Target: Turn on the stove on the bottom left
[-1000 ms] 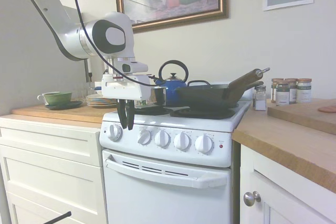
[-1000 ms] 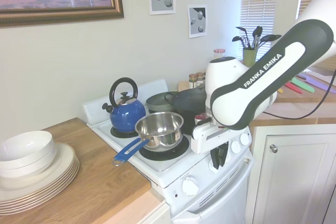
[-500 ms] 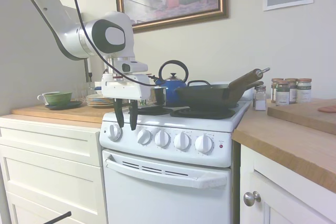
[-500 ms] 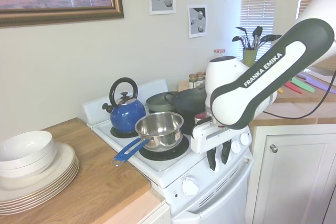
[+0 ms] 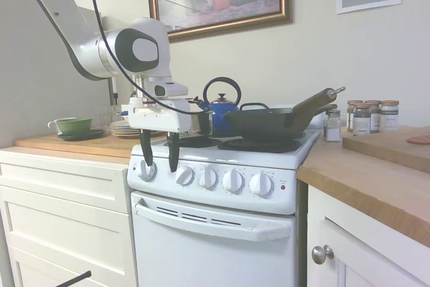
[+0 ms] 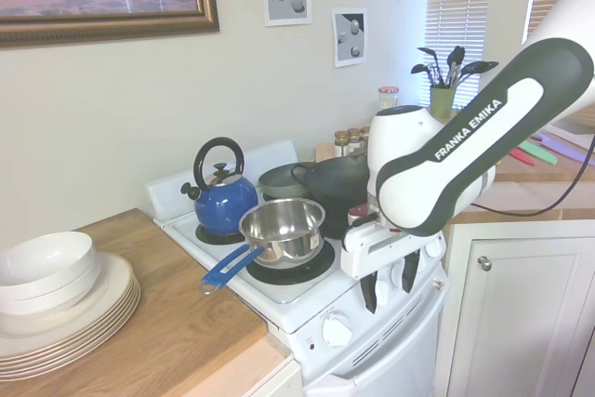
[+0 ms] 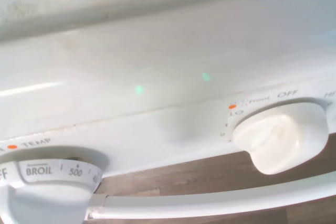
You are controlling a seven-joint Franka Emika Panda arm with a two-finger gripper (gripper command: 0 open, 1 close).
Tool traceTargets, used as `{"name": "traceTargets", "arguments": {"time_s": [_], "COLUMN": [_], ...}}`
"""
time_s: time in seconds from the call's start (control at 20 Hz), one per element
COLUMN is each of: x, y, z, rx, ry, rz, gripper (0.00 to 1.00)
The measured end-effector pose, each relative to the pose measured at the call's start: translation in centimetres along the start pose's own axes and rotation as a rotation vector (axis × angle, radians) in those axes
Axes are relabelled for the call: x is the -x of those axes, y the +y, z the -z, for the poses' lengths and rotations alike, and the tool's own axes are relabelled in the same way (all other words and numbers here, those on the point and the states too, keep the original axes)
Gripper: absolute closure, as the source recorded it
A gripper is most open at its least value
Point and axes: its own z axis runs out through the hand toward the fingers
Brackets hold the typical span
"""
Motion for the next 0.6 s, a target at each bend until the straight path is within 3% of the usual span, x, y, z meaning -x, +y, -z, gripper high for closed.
{"name": "traceTargets", "arguments": {"time_s": [0.6], "x": [-0.06], "y": [0.07], "z": [-0.05], "rx": [-0.008], "ry": [0.004], "rz": [0.001], "gripper": [0.00]}}
